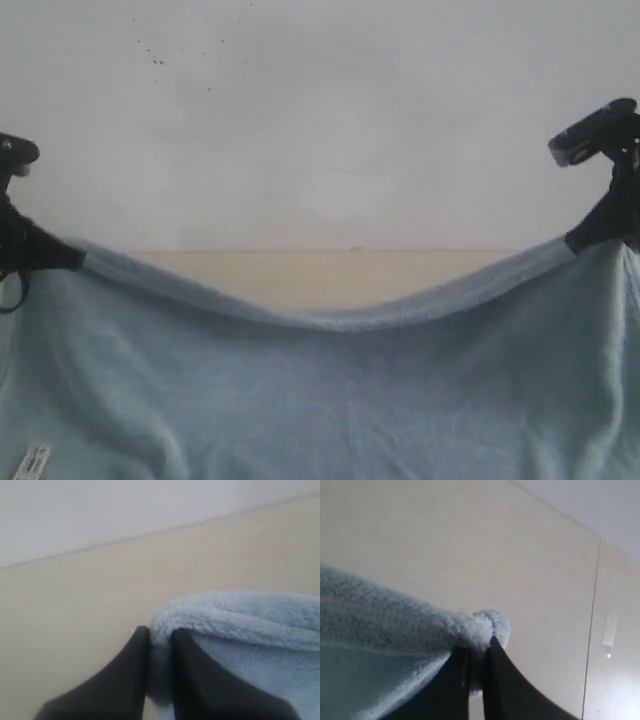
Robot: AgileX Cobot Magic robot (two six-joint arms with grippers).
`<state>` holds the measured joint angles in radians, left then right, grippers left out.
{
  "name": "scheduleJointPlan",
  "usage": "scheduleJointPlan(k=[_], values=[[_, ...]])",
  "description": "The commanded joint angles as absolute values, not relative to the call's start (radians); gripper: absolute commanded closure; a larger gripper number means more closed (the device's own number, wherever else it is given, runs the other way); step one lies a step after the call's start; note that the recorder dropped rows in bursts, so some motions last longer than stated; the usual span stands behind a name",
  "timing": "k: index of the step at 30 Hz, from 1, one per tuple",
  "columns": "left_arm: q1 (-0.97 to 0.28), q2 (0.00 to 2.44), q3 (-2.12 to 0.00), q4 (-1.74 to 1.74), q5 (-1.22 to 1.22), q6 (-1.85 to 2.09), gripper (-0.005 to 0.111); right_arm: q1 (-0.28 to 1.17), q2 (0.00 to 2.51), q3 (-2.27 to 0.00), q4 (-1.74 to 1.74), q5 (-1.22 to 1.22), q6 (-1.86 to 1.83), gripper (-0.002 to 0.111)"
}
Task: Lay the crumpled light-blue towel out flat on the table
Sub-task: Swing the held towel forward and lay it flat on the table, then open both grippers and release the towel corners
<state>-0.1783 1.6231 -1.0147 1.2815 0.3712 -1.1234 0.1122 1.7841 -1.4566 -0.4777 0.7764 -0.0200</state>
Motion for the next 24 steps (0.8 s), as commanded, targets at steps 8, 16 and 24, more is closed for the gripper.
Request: scheduleJointPlan(k=[8,16,24], values=[[-0.168,1.74,-1.18,1.081,0.305,-1.069,0.04,0.11,1.862,-1.689,-0.208,0.821,-0.12,0.049],[-0.168,1.636,-1.068,1.054,0.344,-1.052,0.048,0.106,1.844,-1.682,-0.197,0.957,-0.144,0.075],[-0.173,1.49,-0.761,0.997,0.303,-0.988,0.082,0.078,1.728,-1.389,-0.152,0.909,-0.167,0.109]])
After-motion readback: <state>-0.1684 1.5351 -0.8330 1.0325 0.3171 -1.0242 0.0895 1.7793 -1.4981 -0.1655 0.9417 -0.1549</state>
